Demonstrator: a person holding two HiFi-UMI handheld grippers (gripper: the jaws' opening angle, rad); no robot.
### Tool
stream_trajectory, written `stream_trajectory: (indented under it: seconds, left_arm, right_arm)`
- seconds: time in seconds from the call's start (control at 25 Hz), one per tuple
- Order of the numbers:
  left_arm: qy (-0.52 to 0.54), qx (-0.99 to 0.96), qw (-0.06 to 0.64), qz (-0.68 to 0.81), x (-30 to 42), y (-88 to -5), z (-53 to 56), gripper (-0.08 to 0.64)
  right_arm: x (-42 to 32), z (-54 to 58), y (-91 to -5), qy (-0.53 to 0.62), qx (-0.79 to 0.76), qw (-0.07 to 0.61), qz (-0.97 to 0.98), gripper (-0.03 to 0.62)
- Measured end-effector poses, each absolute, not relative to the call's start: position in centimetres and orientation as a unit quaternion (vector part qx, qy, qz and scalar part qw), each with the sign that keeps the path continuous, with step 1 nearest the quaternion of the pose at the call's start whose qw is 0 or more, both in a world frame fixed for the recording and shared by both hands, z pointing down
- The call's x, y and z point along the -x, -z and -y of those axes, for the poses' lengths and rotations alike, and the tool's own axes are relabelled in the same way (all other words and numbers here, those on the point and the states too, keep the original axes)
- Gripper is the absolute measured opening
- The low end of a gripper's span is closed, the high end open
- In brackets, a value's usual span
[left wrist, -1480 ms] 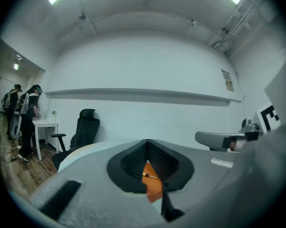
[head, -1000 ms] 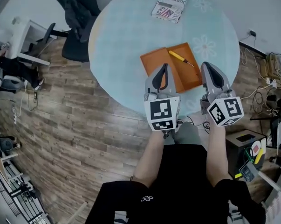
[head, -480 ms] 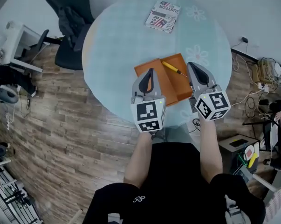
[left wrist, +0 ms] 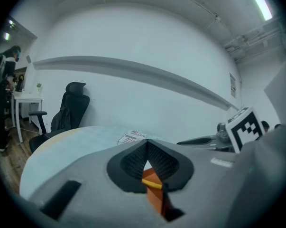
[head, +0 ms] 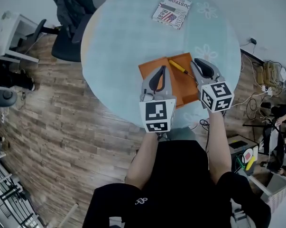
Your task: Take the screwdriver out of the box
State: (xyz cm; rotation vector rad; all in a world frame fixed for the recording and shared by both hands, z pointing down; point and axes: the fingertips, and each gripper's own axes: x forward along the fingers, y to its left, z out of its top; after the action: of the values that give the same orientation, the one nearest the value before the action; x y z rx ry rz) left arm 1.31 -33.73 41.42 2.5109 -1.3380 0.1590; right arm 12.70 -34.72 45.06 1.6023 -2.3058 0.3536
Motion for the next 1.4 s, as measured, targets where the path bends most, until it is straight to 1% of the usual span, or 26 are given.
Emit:
stream_trajectory:
  seconds: [0.16, 0.36, 0.6, 0.68, 0.92, 1.04, 1.24, 1.4]
  left_arm:
    - [-0.059, -0.867, 0.170, 0.464, -1.2, -43.0, 34.2, 0.003]
    - [-0.064, -0.843, 0.193, 0.498, 2.0, -45.1, 35.3, 0.003]
    - [-0.063, -0.816, 0.206, 0.536, 5.5, -45.9, 36.3, 0.003]
    - [-0.063, -0.810, 0.209, 0.544, 6.3, -46.2, 36.3, 0.002]
    - [-0.062, -0.804, 0.211, 0.553, 7.3, -46.3, 36.4, 0.003]
    - [-0.063, -0.805, 0.210, 0.552, 7.3, -46.3, 36.2, 0.003]
    - [-0.066, -0.813, 0.208, 0.540, 6.5, -46.1, 35.8, 0.003]
    - [-0.066, -0.823, 0.196, 0.529, 5.9, -45.5, 35.4, 0.003]
  right_arm:
    - [-11.6, 37.4, -48.9, -0.130, -0.495, 0.268, 0.816, 0.081]
    - [-9.9, 37.7, -56.4, -0.160, -0.392, 0.425, 0.800, 0.157]
    - [-10.3, 37.5, -62.9, -0.179, -0.332, 0.555, 0.742, 0.163]
    - [-10.3, 37.5, -63.8, -0.172, -0.324, 0.580, 0.728, 0.143]
    - [-10.4, 37.5, -64.9, -0.179, -0.324, 0.608, 0.702, 0.095]
    - [-10.2, 37.7, -65.1, -0.187, -0.325, 0.607, 0.701, 0.094]
    - [-10.4, 37.8, -64.7, -0.222, -0.340, 0.577, 0.709, 0.089]
    - [-11.0, 37.2, -60.7, -0.239, -0.395, 0.509, 0.726, 0.087]
